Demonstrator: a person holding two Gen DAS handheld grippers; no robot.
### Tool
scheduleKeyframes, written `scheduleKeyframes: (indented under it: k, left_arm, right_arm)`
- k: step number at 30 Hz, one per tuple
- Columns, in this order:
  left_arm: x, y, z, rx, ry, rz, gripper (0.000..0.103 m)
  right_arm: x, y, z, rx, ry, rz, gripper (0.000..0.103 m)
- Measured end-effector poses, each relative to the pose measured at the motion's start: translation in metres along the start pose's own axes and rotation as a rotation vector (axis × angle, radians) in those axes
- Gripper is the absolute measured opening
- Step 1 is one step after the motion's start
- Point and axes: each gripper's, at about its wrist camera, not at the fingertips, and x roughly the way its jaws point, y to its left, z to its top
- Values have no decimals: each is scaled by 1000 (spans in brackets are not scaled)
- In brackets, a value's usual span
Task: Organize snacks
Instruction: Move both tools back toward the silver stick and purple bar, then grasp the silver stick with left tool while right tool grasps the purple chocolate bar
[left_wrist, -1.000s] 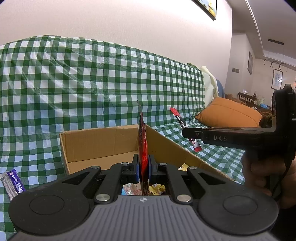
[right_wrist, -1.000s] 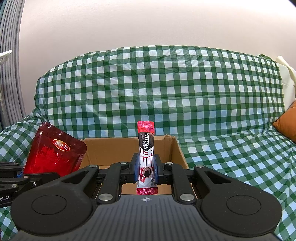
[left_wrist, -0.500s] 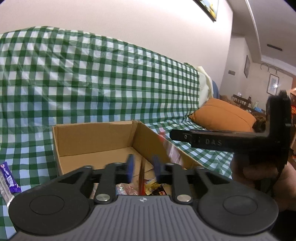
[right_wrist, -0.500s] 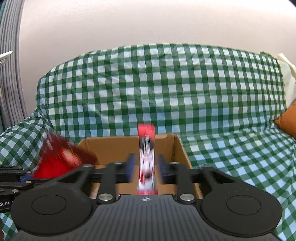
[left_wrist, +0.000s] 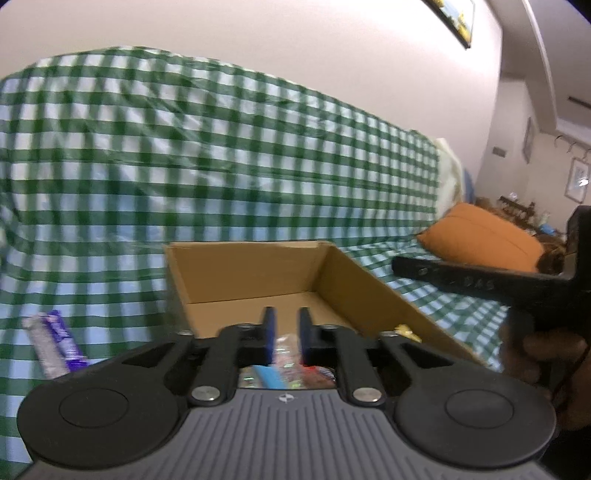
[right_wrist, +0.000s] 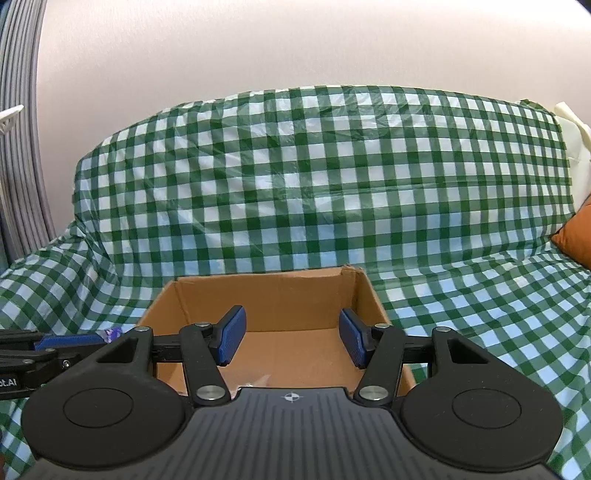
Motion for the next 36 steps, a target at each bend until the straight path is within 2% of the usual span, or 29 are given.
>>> scheduleKeyframes:
  k: [1,3,6,8,11,13,16,18,20,23,24,25,26,29,30,32,33,36]
  left_arm:
    - [-4,8,2,-15,9,17,6]
    - [-10,29,10,-70,35,49,4]
    - [-11,70,27,-164,72,123,4]
    - [-2,105,36,-250,132,160,4]
    - [18,154,38,-326,204,280,4]
    - [30,187,25,-394,240,364,4]
    - [47,223,-1,-490,282,411,5]
    - [61,236,-16,-526,355,453,6]
    - [71,243,-22,-553,371,467,13]
    - [85,250,-25,-562,371,493,24]
    - [88,252,-25,-565,366,501,30]
    - [91,250,-24,-562,361,509,39]
    - [94,249,-25,-551,363,516,43]
    - [108,239,-26,-477,399,537,50]
    - [115,234,-26,-435,410,542,50]
    - [119,225,-25,-355,438,575,37]
    - [117,225,-25,-345,445,585,35]
    - [97,235,-26,-430,438,591,29]
  right_arm:
    - [1,2,1,2,-4,8,53]
    - [2,5,2,8,-6,32,31]
    - [2,12,4,18,-19,71,16]
    - [2,16,7,25,-29,97,16]
    - [7,20,11,50,-23,137,16]
    - [10,21,12,67,-12,162,16]
    - [16,23,13,81,0,178,16]
    - [19,22,14,96,10,190,17]
    - [22,22,14,102,17,203,17]
    - [26,24,16,96,16,215,17]
    - [27,24,16,100,19,218,17]
    - [29,23,16,105,23,222,17]
    - [30,23,15,108,26,223,17]
    - [35,25,14,96,43,225,17]
    - [36,25,13,88,46,225,17]
    - [38,26,13,73,50,218,17]
    - [39,26,12,70,54,214,17]
    - [43,27,9,59,70,198,17]
